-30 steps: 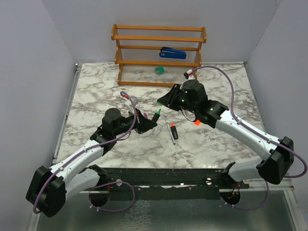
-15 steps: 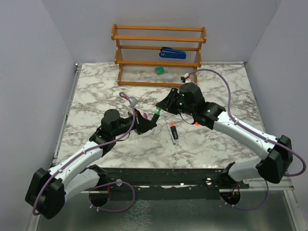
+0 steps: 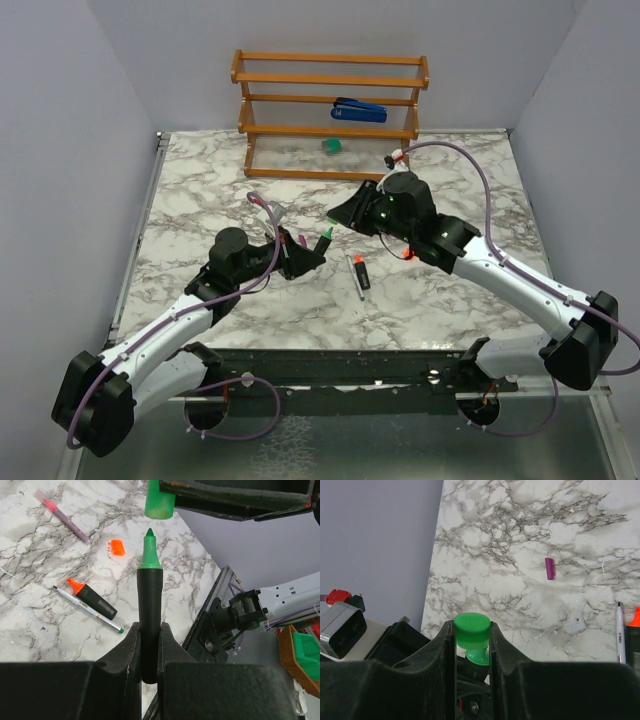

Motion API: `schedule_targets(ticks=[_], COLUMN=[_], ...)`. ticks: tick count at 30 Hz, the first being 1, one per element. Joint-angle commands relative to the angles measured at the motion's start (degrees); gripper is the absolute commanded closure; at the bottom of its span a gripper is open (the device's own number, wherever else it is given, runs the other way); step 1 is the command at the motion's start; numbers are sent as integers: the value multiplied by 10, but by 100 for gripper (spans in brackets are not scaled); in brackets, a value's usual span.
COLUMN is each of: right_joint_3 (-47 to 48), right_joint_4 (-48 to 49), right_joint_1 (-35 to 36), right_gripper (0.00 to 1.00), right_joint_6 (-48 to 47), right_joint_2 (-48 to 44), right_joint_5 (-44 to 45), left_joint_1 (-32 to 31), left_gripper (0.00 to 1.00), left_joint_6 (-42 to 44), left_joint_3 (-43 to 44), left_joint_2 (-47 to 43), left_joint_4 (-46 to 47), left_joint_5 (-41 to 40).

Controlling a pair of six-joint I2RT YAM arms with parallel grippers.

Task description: Insert the pens into the pen caps

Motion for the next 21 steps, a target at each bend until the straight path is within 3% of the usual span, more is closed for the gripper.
schedule_targets(ticks=[1,21], right_joint_3=[-22,-54], right_joint_4=[18,47], right_joint_1=[3,26], right_gripper=[100,100], right_joint_6=[2,48], right_joint_2=[8,2], right_joint_5=[-42,-78], left_joint_1=[1,1], left_gripper=[100,100], left_joint_6=[-4,3], left_joint_3=[-10,-4], left_joint_2=[-12,-4], left_joint_4=[12,7], left_joint_5=[-1,-25])
